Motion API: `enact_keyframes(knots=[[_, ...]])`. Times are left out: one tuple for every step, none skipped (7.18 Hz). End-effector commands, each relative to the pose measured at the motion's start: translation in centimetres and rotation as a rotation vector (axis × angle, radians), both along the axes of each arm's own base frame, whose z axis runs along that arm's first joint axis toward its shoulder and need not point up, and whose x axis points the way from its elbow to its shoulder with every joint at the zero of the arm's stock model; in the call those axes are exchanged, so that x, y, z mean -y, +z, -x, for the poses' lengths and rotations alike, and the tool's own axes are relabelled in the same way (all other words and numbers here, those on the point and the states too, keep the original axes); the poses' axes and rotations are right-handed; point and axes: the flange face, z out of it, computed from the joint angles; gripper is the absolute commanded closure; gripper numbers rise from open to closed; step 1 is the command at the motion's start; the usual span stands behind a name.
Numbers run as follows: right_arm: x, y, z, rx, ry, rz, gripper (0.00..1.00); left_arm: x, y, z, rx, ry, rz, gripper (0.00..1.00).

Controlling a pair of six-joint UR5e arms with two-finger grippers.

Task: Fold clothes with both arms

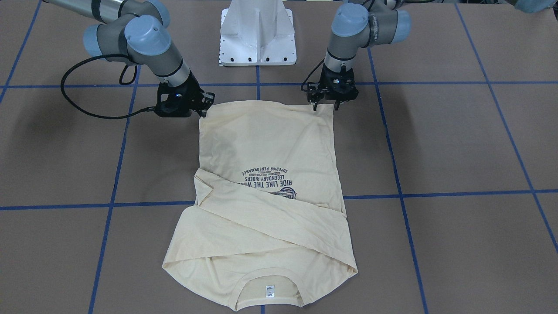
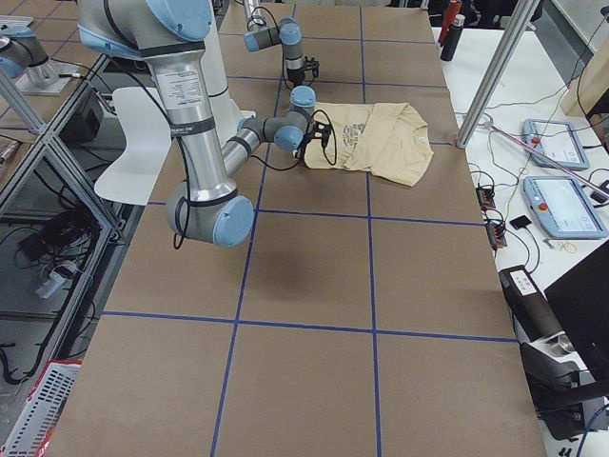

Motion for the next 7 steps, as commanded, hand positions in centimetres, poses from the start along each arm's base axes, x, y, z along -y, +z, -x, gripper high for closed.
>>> enact_keyframes(knots=[[0.06, -0.02, -0.06, 0.001, 0.001, 0.000, 1.00, 0.05, 0.28, -0.13, 0.006, 0.003, -0.002, 0.30], [0.07, 0.16, -0.04, -0.003, 0.001, 0.002, 1.00, 0.04, 0.37, -0.11, 0.008, 0.004, -0.002, 0.30], [0.14, 0.14, -0.10, -0.002, 0.003, 0.001, 1.00, 0.04, 0.40, -0.11, 0.009, 0.004, -0.002, 0.35], [0.22, 0.14, -0.15, -0.002, 0.004, 0.001, 1.00, 0.04, 0.38, -0.11, 0.008, 0.005, -0.003, 0.40], [0.31, 0.07, -0.19, -0.002, 0.005, 0.000, 1.00, 0.04, 0.40, -0.11, 0.010, 0.005, -0.003, 0.41], [0.31, 0.07, -0.19, -0.002, 0.005, 0.000, 1.00, 0.04, 0.40, -0.11, 0.011, 0.011, -0.010, 0.43], [0.30, 0.16, -0.21, -0.003, 0.005, 0.001, 1.00, 0.12, 0.40, -0.07, 0.011, 0.013, -0.013, 0.43]])
